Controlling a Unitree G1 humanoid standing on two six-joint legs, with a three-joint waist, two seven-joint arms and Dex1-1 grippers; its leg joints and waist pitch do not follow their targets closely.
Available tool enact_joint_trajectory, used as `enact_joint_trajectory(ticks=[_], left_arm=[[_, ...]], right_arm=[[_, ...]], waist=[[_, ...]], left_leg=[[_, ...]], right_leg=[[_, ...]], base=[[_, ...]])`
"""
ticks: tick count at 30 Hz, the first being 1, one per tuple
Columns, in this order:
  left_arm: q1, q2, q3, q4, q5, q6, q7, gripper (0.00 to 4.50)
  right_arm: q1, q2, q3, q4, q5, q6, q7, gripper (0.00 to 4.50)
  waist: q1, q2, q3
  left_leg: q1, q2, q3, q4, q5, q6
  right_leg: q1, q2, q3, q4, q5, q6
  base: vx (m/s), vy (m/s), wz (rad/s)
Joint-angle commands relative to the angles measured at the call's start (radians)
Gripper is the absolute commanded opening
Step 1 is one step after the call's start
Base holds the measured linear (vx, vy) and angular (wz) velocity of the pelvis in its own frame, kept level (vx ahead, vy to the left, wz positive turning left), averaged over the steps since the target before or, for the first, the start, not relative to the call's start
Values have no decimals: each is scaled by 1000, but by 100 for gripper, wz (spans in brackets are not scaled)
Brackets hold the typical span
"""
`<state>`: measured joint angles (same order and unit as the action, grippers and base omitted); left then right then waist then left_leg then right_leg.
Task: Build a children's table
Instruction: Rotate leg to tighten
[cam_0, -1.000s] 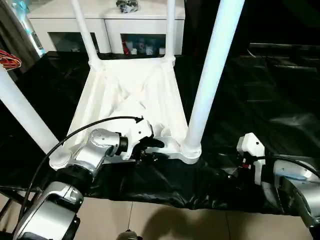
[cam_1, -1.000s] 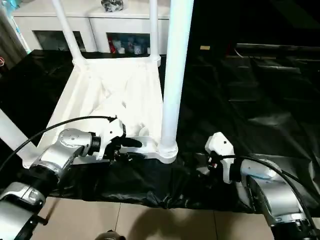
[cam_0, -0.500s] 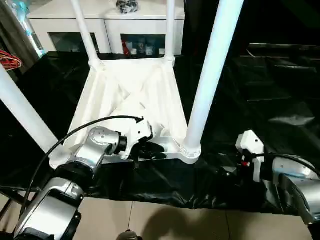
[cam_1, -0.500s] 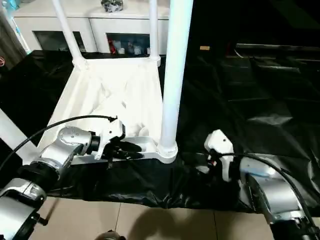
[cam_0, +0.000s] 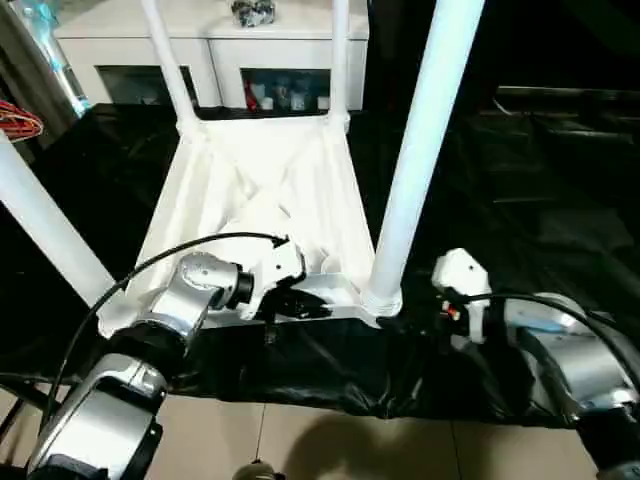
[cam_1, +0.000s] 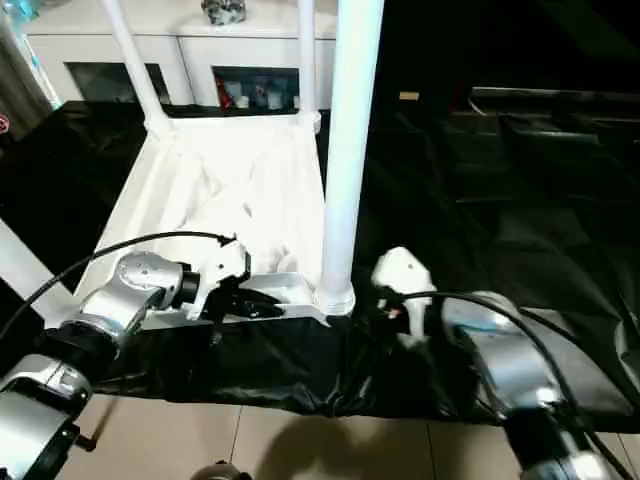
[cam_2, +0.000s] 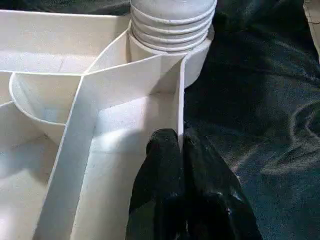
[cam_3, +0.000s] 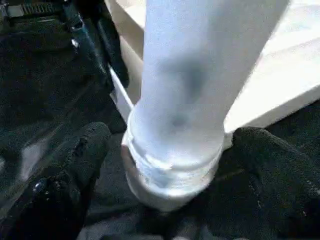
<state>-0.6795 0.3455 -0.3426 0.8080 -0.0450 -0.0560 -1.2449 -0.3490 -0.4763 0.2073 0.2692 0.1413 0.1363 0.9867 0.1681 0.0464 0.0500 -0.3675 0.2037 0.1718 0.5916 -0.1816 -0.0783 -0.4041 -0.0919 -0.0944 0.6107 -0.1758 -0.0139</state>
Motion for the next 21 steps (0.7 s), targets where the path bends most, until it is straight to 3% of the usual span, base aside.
enact_joint_trajectory(ticks=[1, 10, 14, 21], left_arm=[[8, 4, 4, 0, 5, 9, -15, 3], [23, 10, 10, -12, 8, 15, -27, 0], [25, 15, 11, -13, 10, 17, -30, 0], [25, 18, 20, -12, 12, 17, -20, 0]], right_arm=[[-34, 11, 14, 37, -18, -32, 7, 450], [-99, 51, 16, 135, -18, -82, 27, 361], [-113, 63, 20, 163, -20, -91, 38, 319], [-138, 90, 18, 216, -21, -113, 48, 278]], waist=[[4, -14, -72], [4, -19, -74], [2, -21, -72], [-2, -20, -71]], left_leg=[[0, 25, -6, -62, -173, 49], [1, 27, -5, -61, -152, 60], [0, 26, -5, -63, -166, 56], [0, 26, -5, -64, -165, 56]], right_leg=[[58, -65, 47, -68, -211, -195], [58, -65, 48, -62, -189, -204], [57, -66, 47, -68, -235, -190], [57, -65, 48, -66, -228, -194]], base=[[0, 0, 0], [0, 0, 0], [0, 0, 0], [0, 0, 0]])
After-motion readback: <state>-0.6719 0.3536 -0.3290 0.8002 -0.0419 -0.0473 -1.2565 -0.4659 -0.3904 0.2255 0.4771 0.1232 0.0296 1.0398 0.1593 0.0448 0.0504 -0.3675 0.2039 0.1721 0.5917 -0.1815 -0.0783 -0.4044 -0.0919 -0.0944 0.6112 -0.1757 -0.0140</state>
